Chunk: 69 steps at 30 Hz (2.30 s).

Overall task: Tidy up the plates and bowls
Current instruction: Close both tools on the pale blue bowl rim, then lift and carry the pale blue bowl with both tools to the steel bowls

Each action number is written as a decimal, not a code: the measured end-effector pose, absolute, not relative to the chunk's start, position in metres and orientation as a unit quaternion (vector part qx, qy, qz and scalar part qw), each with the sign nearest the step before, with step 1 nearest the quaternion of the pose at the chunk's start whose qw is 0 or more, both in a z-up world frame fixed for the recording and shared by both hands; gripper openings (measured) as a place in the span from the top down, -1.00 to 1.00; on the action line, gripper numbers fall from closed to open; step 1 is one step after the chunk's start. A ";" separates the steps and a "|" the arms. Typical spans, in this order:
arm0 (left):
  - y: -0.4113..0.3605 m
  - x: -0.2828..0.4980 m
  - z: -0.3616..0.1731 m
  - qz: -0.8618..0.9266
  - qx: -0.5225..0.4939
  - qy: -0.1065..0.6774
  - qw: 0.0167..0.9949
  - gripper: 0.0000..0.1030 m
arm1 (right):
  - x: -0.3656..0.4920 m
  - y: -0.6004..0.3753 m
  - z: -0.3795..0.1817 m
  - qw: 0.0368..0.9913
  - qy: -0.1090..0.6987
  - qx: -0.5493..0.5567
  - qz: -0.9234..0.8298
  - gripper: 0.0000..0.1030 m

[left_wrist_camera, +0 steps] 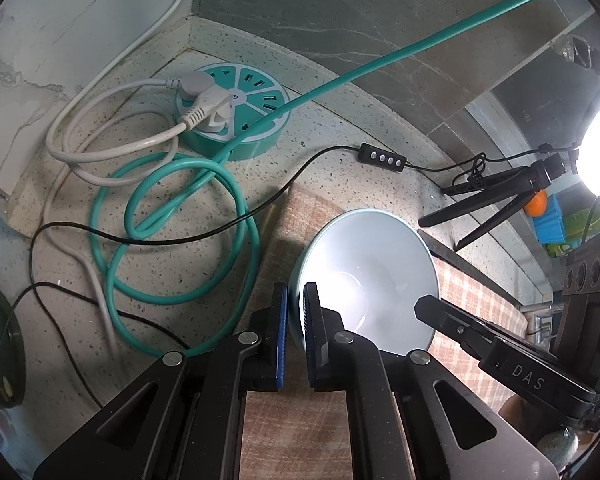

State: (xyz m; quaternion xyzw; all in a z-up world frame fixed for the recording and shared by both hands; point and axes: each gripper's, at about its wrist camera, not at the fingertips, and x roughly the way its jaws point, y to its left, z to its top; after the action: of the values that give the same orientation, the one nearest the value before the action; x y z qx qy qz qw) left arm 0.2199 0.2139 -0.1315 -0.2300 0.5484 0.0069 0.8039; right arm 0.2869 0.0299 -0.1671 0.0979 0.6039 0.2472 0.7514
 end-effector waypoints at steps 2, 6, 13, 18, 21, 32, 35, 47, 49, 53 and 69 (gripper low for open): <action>0.213 0.217 -0.129 0.006 -0.228 0.547 0.805 0.88 | 0.286 0.028 -0.165 0.751 0.604 0.099 0.247 0.82; 0.212 0.211 -0.123 0.004 -0.229 0.542 0.809 0.88 | 0.283 0.025 -0.158 0.752 0.602 0.100 0.249 0.82; 0.205 0.198 -0.106 -0.008 -0.225 0.531 0.817 0.88 | 0.273 0.018 -0.142 0.755 0.597 0.097 0.252 0.82; 0.198 0.190 -0.096 -0.015 -0.221 0.522 0.824 0.88 | 0.264 0.010 -0.131 0.757 0.594 0.098 0.254 0.82; 0.193 0.186 -0.090 -0.018 -0.217 0.519 0.827 0.88 | 0.259 0.006 -0.125 0.759 0.592 0.099 0.254 0.82; 0.179 0.165 -0.074 -0.027 -0.208 0.509 0.835 0.88 | 0.236 -0.010 -0.110 0.761 0.586 0.102 0.257 0.82; 0.175 0.157 -0.068 -0.031 -0.204 0.506 0.837 0.88 | 0.228 -0.014 -0.106 0.762 0.585 0.101 0.259 0.82; 0.157 0.120 -0.059 -0.045 -0.194 0.501 0.842 0.88 | 0.190 -0.037 -0.093 0.758 0.586 0.106 0.265 0.82; 0.154 0.115 -0.059 -0.048 -0.194 0.502 0.841 0.88 | 0.185 -0.041 -0.092 0.759 0.585 0.108 0.264 0.82; 0.148 0.100 -0.055 -0.055 -0.193 0.503 0.841 0.88 | 0.169 -0.050 -0.084 0.763 0.581 0.107 0.263 0.82; 0.122 0.049 -0.053 -0.080 -0.184 0.514 0.834 0.88 | 0.105 -0.080 -0.087 0.755 0.593 0.102 0.259 0.81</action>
State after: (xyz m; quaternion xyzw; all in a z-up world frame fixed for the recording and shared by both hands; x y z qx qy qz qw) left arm 0.0494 0.1217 -0.0532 -0.1841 0.5138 -0.0797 0.8341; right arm 0.1054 -0.0798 -0.0866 0.1020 0.5934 0.2592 0.7552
